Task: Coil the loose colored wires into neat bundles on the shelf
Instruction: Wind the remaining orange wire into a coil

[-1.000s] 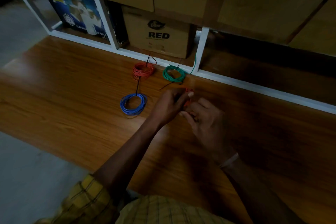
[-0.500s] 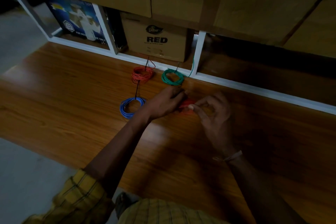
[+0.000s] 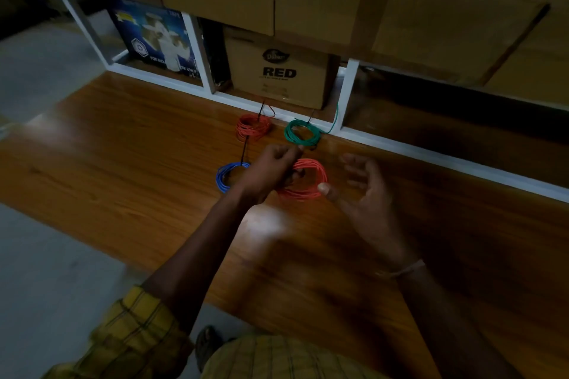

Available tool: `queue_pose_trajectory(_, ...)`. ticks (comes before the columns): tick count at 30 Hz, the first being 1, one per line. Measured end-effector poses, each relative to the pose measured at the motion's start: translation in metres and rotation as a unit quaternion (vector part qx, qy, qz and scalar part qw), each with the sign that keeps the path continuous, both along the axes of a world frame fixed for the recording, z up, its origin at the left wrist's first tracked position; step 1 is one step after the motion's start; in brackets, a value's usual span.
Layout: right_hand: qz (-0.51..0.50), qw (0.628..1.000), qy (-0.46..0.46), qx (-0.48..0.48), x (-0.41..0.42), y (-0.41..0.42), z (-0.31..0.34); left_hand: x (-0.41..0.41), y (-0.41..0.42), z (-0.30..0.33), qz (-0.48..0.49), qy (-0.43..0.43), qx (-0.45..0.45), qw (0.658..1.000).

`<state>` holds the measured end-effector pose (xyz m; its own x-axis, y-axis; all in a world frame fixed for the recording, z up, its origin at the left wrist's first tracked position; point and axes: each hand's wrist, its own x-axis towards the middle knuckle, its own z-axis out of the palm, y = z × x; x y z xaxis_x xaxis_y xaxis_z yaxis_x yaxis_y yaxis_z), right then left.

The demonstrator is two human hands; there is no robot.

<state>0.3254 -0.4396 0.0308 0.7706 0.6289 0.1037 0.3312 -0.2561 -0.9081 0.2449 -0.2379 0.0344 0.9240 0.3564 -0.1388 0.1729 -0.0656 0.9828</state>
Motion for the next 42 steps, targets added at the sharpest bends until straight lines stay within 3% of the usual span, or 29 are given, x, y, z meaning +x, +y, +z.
queue_pose_trajectory(4,0.072,0.984,0.16,0.036,-0.002,-0.001,-0.002,-0.009,0.002,-0.002,-0.061,0.012,-0.127,0.99)
queue_pose_trajectory(10,0.085,0.972,0.2,0.084,-0.013,0.0,-0.006,-0.017,0.004,-0.005,-0.071,0.056,-0.178,0.98)
queue_pose_trajectory(15,0.023,0.982,0.165,0.091,-0.02,0.007,-0.017,-0.012,-0.002,-0.013,0.038,0.087,-0.12,0.988)
queue_pose_trajectory(23,0.043,0.991,0.109,0.068,-0.029,0.007,-0.028,-0.012,-0.018,-0.038,0.145,-0.001,-0.058,0.988)
queue_pose_trajectory(26,0.034,0.991,0.117,0.06,-0.024,0.008,-0.034,-0.014,-0.018,-0.044,0.119,-0.012,-0.097,0.988)
queue_pose_trajectory(33,0.048,0.966,0.245,0.068,-0.006,0.018,-0.027,-0.026,0.002,-0.047,0.002,0.0,-0.181,0.983)
queue_pose_trajectory(42,0.035,0.959,0.279,0.042,0.004,0.059,-0.044,-0.025,0.027,-0.06,0.06,-0.009,-0.088,0.994)
